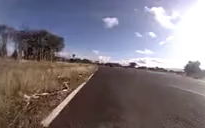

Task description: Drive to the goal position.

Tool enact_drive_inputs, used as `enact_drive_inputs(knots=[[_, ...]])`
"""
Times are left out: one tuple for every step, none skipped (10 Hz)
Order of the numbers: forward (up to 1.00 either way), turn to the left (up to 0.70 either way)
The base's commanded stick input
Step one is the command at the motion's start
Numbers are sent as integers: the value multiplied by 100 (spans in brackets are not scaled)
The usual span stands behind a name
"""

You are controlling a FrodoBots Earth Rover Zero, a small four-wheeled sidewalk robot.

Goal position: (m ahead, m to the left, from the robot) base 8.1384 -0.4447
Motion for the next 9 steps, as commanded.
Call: enact_drive_inputs(knots=[[45,-9],[45,0],[45,0],[45,0],[45,0],[45,0],[45,0],[45,0],[45,0]])
